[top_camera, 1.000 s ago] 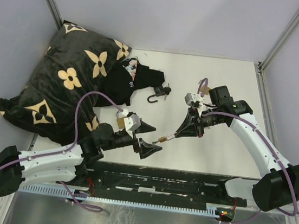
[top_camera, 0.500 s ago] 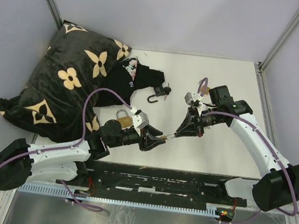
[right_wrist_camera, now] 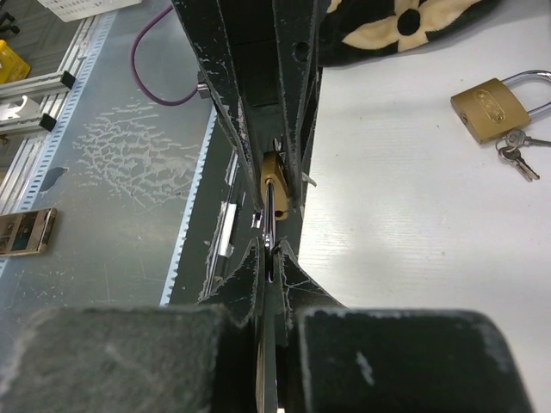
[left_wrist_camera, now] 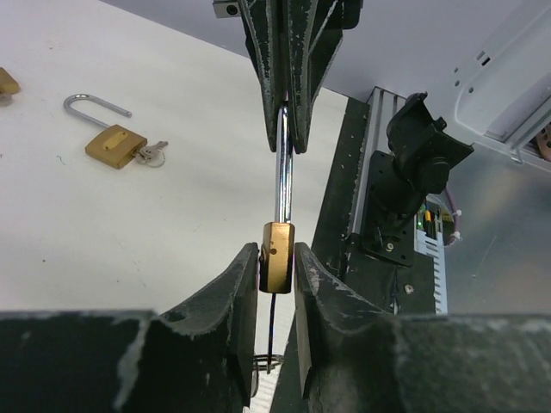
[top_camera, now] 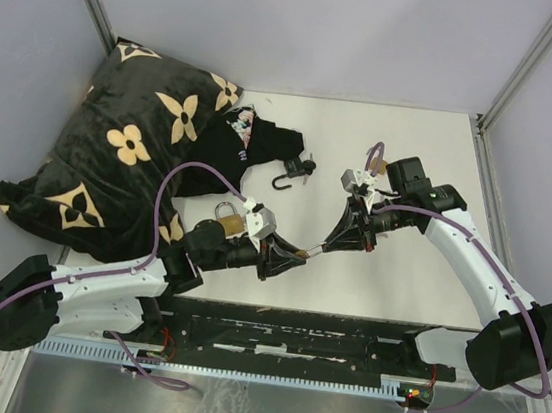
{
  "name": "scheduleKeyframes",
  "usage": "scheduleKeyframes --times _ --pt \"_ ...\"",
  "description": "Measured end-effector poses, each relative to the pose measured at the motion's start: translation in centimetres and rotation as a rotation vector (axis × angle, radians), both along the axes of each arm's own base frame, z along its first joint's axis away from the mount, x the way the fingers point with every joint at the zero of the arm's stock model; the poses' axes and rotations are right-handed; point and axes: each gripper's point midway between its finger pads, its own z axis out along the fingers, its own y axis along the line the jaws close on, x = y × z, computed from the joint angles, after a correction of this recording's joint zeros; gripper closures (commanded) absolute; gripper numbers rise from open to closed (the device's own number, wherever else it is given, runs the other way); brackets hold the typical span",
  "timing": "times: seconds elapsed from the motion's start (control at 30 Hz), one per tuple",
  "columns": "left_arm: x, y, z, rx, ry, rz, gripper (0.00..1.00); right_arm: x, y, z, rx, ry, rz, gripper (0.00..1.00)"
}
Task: Lock with the key
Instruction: Lock the lock.
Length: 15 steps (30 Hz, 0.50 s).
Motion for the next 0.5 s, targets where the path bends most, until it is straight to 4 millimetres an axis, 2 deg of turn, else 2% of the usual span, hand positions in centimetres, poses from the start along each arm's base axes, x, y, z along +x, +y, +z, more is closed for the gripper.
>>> scheduleKeyframes --times 0.13,0.5 --pt "-0.5 -0.1 0.1 -0.006 0.007 -0.028 0.96 0.0 0.0 0.0 -0.001 0.006 -0.002 0.98" --pt "-1.3 0.1 1.0 -0.024 -0.027 -0.078 0.97 -0.8 0.1 0.9 0.027 0.024 0.013 0.98"
